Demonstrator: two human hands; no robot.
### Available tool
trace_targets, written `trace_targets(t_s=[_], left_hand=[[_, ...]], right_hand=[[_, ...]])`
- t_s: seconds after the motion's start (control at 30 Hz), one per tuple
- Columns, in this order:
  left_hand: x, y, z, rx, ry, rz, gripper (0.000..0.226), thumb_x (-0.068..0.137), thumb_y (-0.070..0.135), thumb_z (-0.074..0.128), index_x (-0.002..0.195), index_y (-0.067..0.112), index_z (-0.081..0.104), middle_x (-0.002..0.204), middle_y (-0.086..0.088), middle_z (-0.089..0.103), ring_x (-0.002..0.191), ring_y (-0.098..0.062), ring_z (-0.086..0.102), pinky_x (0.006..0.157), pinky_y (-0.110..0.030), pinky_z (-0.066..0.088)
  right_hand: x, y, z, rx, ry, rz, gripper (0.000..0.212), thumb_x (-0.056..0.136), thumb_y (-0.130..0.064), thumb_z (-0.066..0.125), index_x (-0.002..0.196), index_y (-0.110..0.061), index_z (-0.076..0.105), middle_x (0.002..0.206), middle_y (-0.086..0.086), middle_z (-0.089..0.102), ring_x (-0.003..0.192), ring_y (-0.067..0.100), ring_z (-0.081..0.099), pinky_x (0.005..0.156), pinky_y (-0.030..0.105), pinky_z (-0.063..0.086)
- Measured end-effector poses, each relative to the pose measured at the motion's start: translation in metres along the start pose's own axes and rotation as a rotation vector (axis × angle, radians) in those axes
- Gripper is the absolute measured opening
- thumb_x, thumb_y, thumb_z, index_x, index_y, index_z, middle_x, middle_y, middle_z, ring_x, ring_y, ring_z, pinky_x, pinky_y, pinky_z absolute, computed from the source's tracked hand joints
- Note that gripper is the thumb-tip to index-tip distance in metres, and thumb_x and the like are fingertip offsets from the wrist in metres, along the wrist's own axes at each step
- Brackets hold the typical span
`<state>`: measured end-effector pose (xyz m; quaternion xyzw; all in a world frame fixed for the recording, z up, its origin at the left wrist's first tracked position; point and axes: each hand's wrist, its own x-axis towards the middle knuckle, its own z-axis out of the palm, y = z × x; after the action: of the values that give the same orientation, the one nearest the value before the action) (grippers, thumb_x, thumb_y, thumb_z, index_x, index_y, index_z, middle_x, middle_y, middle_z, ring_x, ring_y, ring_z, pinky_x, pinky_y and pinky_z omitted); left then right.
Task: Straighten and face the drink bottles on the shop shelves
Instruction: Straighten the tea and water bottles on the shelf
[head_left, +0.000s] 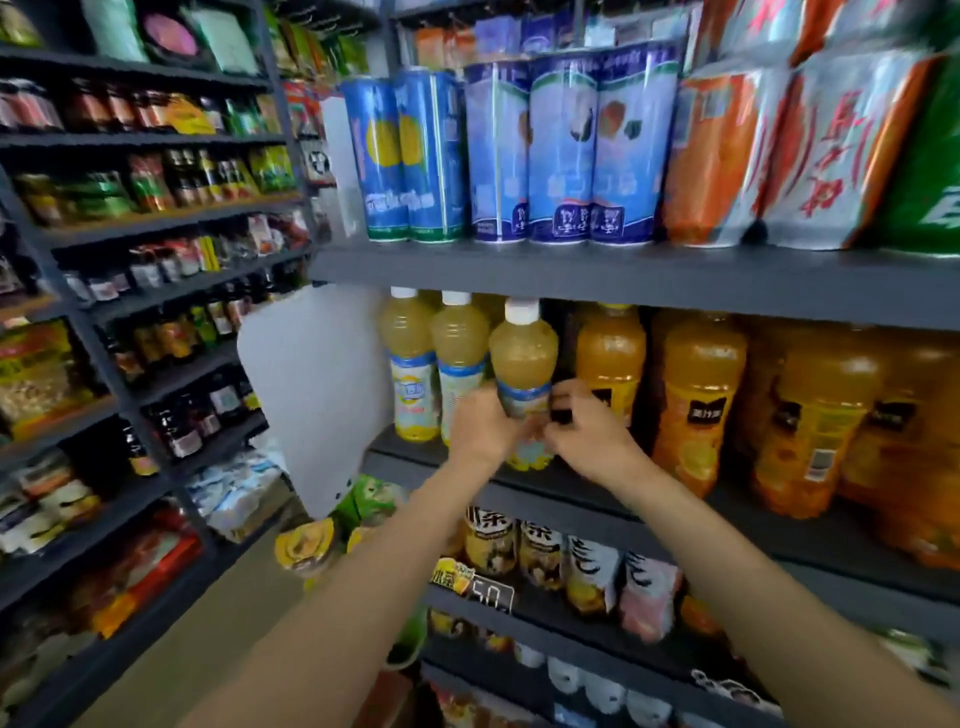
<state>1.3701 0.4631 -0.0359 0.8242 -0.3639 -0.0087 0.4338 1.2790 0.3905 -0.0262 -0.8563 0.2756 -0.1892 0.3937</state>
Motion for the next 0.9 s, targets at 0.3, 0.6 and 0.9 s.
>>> trace_targets(t_s=[0.3, 0.6, 0.9], left_hand=[[0.044, -0.020, 0.007, 0.334, -0.165, 0.045, 0.035, 0.091, 0.026, 0.059, 0.115, 0.002, 0.055, 0.114, -0.019, 0.061, 0.105, -0.033, 0.058, 0.079, -0.035, 0.042], [0.031, -0.044, 0.013, 0.322, -0.405, 0.126, 0.064, 0.095, 0.010, 0.047, 0.148, 0.008, 0.012, 0.134, -0.020, 0.049, 0.117, -0.033, 0.051, 0.096, -0.039, 0.042], [0.000, -0.039, 0.013, -0.115, 0.114, 0.183, 0.037, 0.084, -0.005, 0.051, 0.120, 0.004, 0.052, 0.113, -0.013, 0.060, 0.100, -0.022, 0.058, 0.089, -0.038, 0.048]], right_hand=[[0.014, -0.004, 0.032, 0.025, 0.150, 0.101, 0.040, 0.093, -0.006, 0.049, 0.132, -0.007, 0.041, 0.124, 0.013, 0.056, 0.115, 0.028, 0.052, 0.064, 0.013, 0.028], [0.031, -0.004, 0.057, -0.036, 0.136, 0.065, 0.047, 0.086, 0.006, 0.043, 0.131, -0.003, 0.051, 0.138, 0.014, 0.044, 0.129, 0.029, 0.041, 0.103, 0.021, 0.029], [-0.002, -0.001, 0.024, -0.146, -0.007, -0.005, 0.048, 0.086, 0.007, 0.042, 0.133, -0.005, 0.047, 0.137, 0.013, 0.042, 0.124, 0.028, 0.046, 0.104, 0.032, 0.039]])
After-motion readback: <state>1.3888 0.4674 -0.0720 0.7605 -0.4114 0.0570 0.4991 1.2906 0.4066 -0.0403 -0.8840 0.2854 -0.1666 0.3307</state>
